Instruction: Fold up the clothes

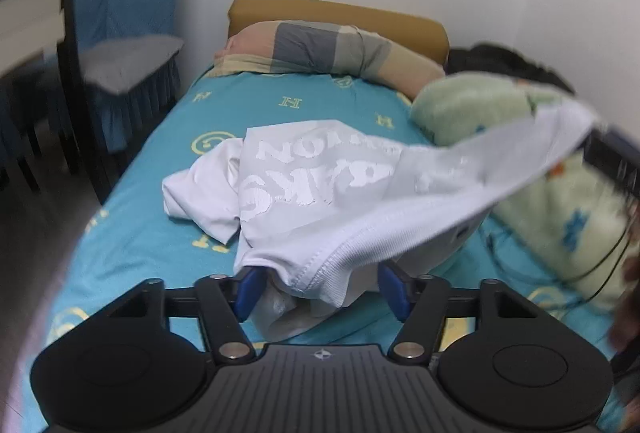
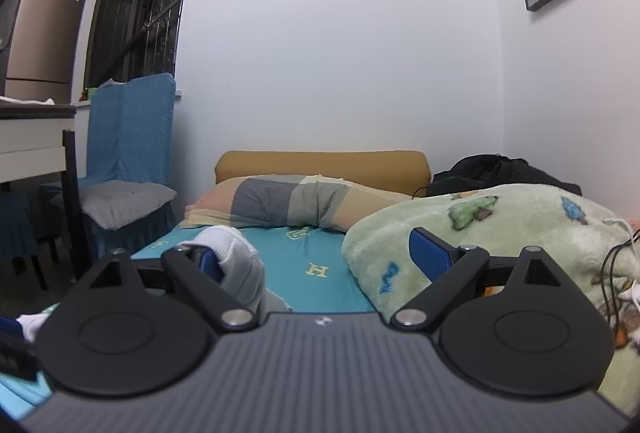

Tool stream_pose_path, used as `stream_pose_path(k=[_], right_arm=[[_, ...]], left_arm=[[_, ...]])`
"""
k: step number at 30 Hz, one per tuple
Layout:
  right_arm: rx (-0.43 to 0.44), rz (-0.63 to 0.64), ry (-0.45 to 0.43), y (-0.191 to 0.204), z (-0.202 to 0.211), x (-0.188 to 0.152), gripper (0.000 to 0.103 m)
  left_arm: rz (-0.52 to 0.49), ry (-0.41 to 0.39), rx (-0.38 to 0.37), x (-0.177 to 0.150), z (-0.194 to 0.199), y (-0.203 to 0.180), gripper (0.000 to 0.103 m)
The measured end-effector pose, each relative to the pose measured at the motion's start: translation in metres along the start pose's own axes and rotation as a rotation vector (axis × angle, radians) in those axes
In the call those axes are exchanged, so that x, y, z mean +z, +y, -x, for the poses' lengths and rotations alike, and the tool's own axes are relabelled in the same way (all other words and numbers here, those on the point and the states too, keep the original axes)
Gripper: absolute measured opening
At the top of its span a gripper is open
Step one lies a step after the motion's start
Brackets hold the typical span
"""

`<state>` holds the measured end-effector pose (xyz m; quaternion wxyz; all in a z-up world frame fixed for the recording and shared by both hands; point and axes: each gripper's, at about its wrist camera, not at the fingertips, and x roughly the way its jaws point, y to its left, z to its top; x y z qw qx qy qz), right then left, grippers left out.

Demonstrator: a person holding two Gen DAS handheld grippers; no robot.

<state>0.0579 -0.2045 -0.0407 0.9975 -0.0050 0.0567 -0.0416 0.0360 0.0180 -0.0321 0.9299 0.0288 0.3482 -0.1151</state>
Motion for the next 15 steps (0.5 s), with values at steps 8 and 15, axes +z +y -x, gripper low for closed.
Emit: stream_pose_path(k=[8,15], right_arm=[[-0.005,-0.037,0.001,-0.005,-0.002,0.003,0.093],[0.01,-0.03,0.041,-0.004,-0.008,-0.004,0.093]], left_arm=[[-0.059,-0.262,0.29,0.005,0.016,-0.013,0.081],[-0.018,-0.3,0.285,0.019,0.022,-0.001,0.089]])
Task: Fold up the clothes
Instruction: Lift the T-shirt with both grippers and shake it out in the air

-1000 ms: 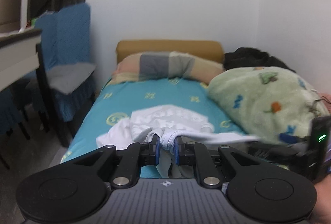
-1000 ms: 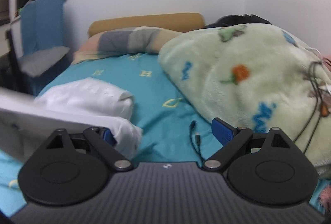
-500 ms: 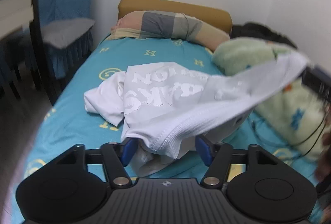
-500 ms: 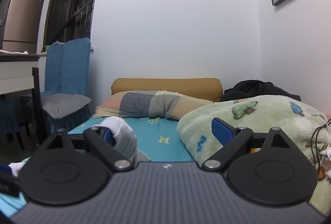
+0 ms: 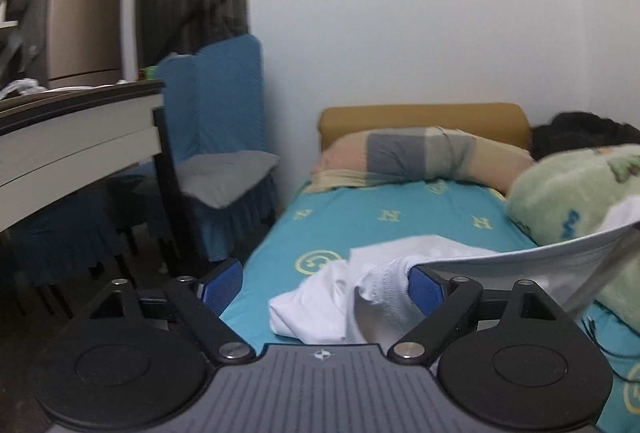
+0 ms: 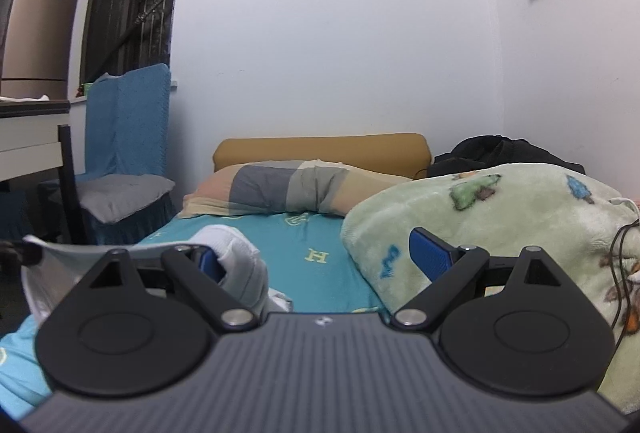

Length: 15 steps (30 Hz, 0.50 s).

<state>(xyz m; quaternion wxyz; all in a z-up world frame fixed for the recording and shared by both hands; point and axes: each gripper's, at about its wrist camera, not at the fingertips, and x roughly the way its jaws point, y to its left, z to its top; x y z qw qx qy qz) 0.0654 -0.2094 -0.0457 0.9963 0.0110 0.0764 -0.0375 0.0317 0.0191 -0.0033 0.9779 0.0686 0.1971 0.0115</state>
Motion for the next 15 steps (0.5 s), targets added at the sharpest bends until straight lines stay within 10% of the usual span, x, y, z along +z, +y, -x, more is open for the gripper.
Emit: stream_pose_path(k=[8,15], right_arm=[[0.038,0.028,-0.05,0.004,0.018,0.008,0.093],[-0.039,0.09,0.096,-0.008,-0.009,-0.016,0.093]], left_arm=[[-0.276,0.118,-0.014,-0.032,-0.022,-0.044,0.09],[-0.015,0.125,0.142,-0.019,-0.028,0.016,0.093]])
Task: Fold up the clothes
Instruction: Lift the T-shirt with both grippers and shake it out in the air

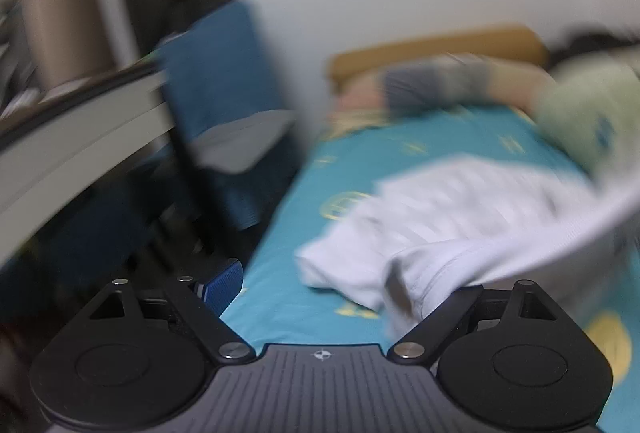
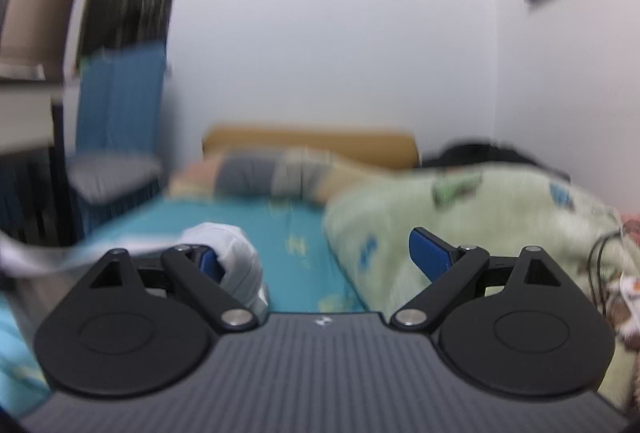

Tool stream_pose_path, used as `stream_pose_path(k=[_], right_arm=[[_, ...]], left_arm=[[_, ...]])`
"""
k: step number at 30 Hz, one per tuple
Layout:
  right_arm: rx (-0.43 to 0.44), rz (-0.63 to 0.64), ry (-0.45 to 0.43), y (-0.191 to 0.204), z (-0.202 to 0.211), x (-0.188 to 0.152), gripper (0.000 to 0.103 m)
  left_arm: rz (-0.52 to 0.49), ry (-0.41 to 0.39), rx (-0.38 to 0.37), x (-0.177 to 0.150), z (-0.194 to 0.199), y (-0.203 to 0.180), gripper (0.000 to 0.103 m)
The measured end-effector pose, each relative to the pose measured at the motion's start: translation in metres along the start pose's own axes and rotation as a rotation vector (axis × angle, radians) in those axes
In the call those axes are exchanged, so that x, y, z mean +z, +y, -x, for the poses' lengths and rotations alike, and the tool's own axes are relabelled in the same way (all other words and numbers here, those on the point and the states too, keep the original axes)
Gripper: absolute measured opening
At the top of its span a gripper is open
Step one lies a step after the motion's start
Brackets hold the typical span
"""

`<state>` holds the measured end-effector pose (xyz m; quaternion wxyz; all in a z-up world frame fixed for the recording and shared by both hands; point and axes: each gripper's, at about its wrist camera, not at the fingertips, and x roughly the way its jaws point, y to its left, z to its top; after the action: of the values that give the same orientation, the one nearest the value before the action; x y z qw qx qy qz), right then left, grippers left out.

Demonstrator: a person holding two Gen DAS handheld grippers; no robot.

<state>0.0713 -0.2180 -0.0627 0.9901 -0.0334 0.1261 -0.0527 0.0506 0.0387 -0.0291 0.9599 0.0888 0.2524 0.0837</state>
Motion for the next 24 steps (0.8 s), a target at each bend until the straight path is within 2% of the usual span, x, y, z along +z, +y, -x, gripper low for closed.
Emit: stream_pose_path(k=[3,4,5,7,8,11,17,20,24], right_arm=[[0.016,0.038,0.234,0.006,-0.025,-0.024,0.093],[0.043,0.007,0.29,0.005,-0.027,-0.032,0.093],[0.047,-0.032,0.308,0.002,-0.025,-0.036,0.093],[-0.002,-0.063,0.249,0.0,-0.012,-0.029,0.093],[-0.026,-0.065,0.186,-0.002,-0.002,-0.017,0.093],[-0.06,-0.108,0.024,-0.011,0.033,0.029,0.093],[-0.019,-0.092,-0.234,-0.016,0.121,0.158,0.093],[-0.004,-0.079,-0.337,-0.024,0.171,0.231,0.093],[-0.009,-0.092,-0.453,-0.039,0.237,0.309,0.093]], left_arm=[[0.112,0.002,-0.002,0.002,0.007,0.031,0.094],[0.12,0.014,-0.007,-0.001,0.01,0.036,0.094],[0.12,0.024,-0.012,-0.003,0.014,0.039,0.094],[0.109,0.009,-0.022,-0.003,0.03,0.04,0.094],[0.112,-0.014,-0.027,0.0,0.041,0.042,0.094],[0.178,-0.129,-0.055,0.025,0.082,0.058,0.094],[0.349,-0.359,-0.083,0.129,0.192,0.118,0.094],[0.369,-0.495,-0.09,0.18,0.262,0.144,0.097],[0.313,-0.676,-0.06,0.228,0.351,0.166,0.101]])
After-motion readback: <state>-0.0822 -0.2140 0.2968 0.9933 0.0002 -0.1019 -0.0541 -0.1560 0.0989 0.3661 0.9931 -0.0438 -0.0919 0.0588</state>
